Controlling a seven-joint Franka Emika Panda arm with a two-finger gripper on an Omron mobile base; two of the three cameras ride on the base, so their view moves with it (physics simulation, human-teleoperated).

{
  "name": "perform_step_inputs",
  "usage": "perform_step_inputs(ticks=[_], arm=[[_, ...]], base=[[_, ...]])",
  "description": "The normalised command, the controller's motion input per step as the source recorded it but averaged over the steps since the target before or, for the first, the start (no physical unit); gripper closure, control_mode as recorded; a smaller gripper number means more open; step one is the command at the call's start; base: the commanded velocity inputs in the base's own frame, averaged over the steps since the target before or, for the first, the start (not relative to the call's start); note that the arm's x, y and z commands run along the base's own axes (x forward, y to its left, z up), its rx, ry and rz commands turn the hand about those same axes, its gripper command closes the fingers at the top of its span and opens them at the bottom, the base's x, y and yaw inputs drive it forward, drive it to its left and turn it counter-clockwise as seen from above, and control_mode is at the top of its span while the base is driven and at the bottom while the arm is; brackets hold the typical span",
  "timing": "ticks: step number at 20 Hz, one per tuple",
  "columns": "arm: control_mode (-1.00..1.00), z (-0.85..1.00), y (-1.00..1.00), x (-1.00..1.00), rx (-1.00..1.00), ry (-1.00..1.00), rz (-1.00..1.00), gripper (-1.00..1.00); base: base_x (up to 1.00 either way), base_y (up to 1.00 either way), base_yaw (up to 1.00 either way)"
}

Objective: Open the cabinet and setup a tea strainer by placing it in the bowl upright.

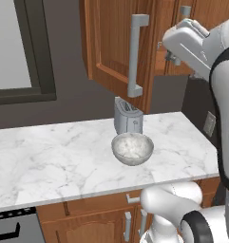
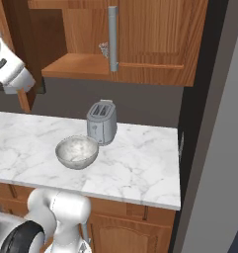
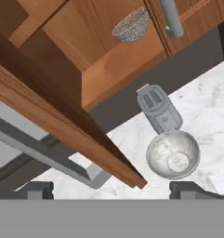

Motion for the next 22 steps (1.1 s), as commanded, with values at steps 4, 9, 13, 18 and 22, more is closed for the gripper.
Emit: perform_step_inputs(ticks=[4,9,13,18,22], arm=[[-1.0,-0.11,-0.39,0.4,0.53,0.01,0.33,-1.0],[-1.0,-0.14,-0.25,0.6,0.59,0.06,0.23,-1.0],[-1.0,-0.19,0.0,0.64,0.48,0.17,0.18,-1.0],[-1.0,-0.4,0.25,0.51,0.11,0.19,0.15,-1.0],[-1.0,-0.11,0.18,0.38,0.02,0.11,0.15,-1.0]], base=[[0.0,0.0,0.0],[0.0,0.0,0.0],[0.0,0.0,0.0],[0.0,0.0,0.0],[0.0,0.0,0.0]])
